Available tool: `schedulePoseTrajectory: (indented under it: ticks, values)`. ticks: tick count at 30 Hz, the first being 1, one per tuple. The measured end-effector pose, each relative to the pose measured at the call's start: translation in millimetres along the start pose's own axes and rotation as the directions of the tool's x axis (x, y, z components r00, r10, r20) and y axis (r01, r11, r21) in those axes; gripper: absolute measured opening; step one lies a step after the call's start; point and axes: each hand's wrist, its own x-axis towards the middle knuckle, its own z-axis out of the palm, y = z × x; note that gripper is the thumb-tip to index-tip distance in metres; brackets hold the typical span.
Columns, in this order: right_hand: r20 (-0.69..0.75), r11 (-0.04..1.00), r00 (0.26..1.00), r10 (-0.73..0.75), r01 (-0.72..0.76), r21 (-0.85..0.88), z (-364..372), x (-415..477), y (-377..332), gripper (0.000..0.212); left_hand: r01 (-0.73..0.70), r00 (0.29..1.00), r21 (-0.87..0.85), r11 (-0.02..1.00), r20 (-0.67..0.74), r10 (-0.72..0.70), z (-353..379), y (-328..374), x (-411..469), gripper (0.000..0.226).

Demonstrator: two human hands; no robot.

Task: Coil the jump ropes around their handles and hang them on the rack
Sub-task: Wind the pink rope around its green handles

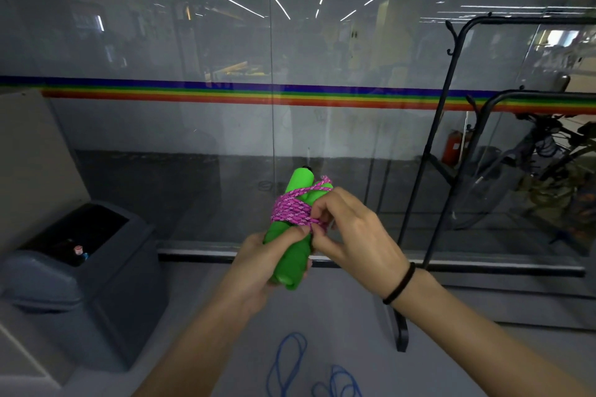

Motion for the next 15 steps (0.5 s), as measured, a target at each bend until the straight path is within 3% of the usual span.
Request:
schedulePoseTrajectory:
  ticks: [4, 15]
  values:
    - [0.037, 0.998, 0.999, 0.034, -0.032, -0.049, 1.8, 1.4, -4.0, 0.016, 0.128, 0.991, -0.106, 0.986, 0.05, -0.124, 1.9, -4.5, -0.8, 0.013]
    - [0.019, 0.986, 0.996, 0.082, -0.078, -0.149, 12.4, -4.6, -5.7, 0.012, 0.166, 0.985, -0.152, 0.974, 0.079, -0.155, 1.3, -11.0, -0.4, 0.018]
